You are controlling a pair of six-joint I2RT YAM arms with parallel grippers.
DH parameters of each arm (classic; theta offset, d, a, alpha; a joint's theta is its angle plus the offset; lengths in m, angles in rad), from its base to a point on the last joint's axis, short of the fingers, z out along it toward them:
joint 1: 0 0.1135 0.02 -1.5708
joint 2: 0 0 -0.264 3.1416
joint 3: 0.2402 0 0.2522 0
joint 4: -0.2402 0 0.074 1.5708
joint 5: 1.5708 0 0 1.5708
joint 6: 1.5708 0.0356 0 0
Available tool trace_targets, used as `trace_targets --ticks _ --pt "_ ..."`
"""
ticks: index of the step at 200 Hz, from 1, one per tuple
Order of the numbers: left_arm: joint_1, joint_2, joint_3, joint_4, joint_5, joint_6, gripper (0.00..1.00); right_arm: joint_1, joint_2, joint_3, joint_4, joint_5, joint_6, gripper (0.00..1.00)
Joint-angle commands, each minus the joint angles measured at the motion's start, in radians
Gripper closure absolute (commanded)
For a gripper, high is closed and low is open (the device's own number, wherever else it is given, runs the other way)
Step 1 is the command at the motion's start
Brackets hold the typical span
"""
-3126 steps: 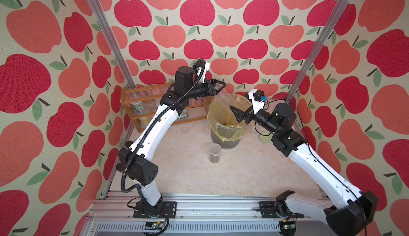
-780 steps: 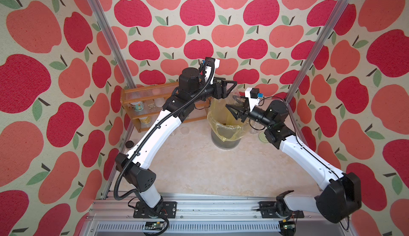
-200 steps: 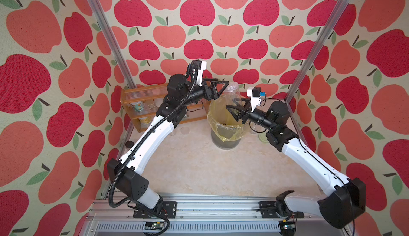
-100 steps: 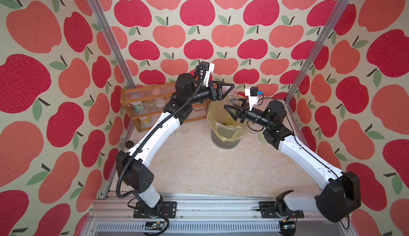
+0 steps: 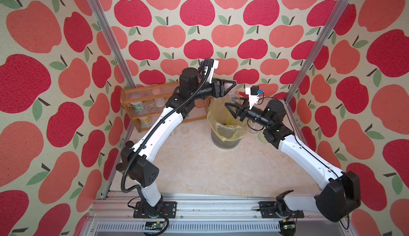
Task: Empty moldy mung beans from jars
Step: Unscrew the lid from the jar.
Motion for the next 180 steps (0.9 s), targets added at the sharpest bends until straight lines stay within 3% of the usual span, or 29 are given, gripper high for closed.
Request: trace_targets --ticks 1,36,56,80,124,150,165,180 --pt "-0.04 0.046 0.097 -0.183 -0.068 0.098 0.4 0.033 -0.025 0.064 -0.07 0.125 -0.094 0.62" --pt "-0.06 0.101 0.164 -0.292 -0.254 0.05 0.42 0.116 -0.03 0.095 -0.126 0.355 -0.231 0.63" --pt "-0.072 0.142 0.213 -0.333 -0.303 0.035 0.42 0.195 -0.01 0.14 -0.16 0.567 -0.318 0.64" --pt "-0.081 0.197 0.296 -0.396 -0.345 0.04 0.42 0.24 0.024 0.181 -0.157 0.697 -0.346 0.64" --pt "-0.06 0.212 0.341 -0.436 -0.29 0.03 0.41 0.239 0.025 0.187 -0.156 0.681 -0.311 0.63" --pt "-0.047 0.159 0.26 -0.38 -0.281 0.022 0.29 0.218 0.007 0.174 -0.159 0.608 -0.253 0.62" --pt "-0.047 0.12 0.183 -0.302 -0.296 0.016 0.15 0.205 0.011 0.178 -0.176 0.577 -0.229 0.62" --pt "-0.048 0.098 0.128 -0.229 -0.295 0.002 0.13 0.187 0.026 0.182 -0.214 0.591 -0.199 0.62"
